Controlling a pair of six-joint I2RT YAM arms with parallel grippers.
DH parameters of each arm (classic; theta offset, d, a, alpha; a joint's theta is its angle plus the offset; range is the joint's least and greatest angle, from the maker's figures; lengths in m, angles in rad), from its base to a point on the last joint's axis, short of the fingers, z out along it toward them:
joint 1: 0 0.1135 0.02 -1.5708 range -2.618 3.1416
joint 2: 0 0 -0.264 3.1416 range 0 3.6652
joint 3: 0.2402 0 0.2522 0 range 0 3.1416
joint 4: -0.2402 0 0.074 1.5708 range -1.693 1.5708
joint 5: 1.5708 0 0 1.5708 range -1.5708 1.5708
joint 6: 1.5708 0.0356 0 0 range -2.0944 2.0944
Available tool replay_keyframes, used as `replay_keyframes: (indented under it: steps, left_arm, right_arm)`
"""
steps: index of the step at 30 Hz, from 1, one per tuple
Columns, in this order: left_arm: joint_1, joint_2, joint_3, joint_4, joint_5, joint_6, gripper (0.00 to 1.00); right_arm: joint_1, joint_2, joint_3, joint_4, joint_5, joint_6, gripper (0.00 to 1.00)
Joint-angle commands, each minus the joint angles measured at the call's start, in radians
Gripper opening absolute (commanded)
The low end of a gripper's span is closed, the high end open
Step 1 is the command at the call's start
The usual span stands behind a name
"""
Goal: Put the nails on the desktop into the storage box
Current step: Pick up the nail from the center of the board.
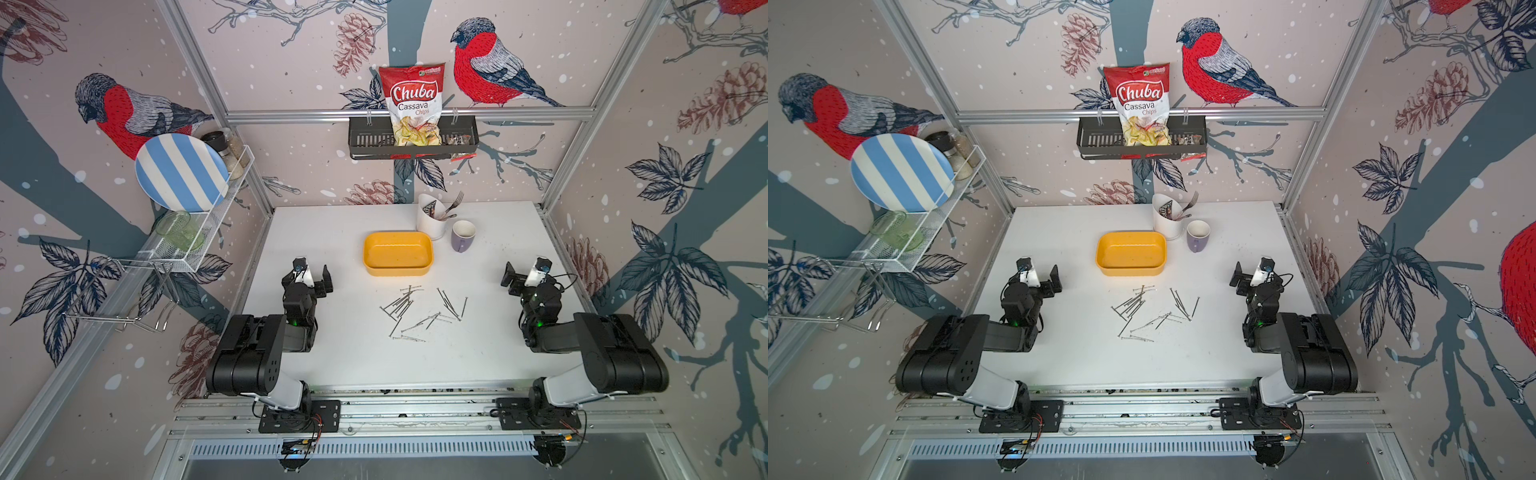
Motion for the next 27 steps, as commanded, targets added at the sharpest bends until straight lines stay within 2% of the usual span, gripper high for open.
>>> replay_keyframes:
  steps: [1, 4, 9, 11, 14, 15, 18, 23, 27]
  left_arm:
    - [0.001, -0.015, 0.017, -0.024, 0.019, 0.006, 0.97]
    - [0.001, -0.021, 0.021, -0.032, 0.026, 0.010, 0.97]
    - [0.000, -0.061, 0.087, -0.184, 0.030, 0.010, 0.96]
    - [0.001, -0.075, 0.115, -0.250, 0.009, -0.001, 0.97]
    - [-0.004, -0.078, 0.198, -0.427, -0.063, -0.032, 0.96]
    - [-0.008, -0.073, 0.231, -0.487, -0.091, -0.043, 0.96]
    - [-0.020, -0.061, 0.317, -0.635, -0.144, -0.078, 0.96]
    - [-0.029, -0.067, 0.452, -0.851, -0.167, -0.171, 0.95]
    - [-0.034, -0.080, 0.561, -1.034, -0.116, -0.275, 0.95]
  right_arm:
    - [0.005, -0.006, -0.002, 0.005, 0.011, 0.004, 1.00]
    - [0.017, -0.016, -0.001, 0.005, 0.059, 0.007, 1.00]
    - [0.029, -0.107, 0.023, -0.113, 0.119, 0.019, 1.00]
    - [0.029, -0.147, 0.027, -0.144, 0.136, 0.022, 1.00]
    - [0.033, -0.213, 0.078, -0.286, 0.167, 0.049, 1.00]
    - [0.031, -0.234, 0.105, -0.347, 0.178, 0.079, 1.00]
    - [0.017, -0.252, 0.212, -0.584, 0.248, 0.297, 1.00]
    - [-0.060, -0.251, 0.388, -0.888, 0.032, 0.412, 1.00]
    - [-0.048, -0.253, 0.482, -1.080, -0.050, 0.439, 1.00]
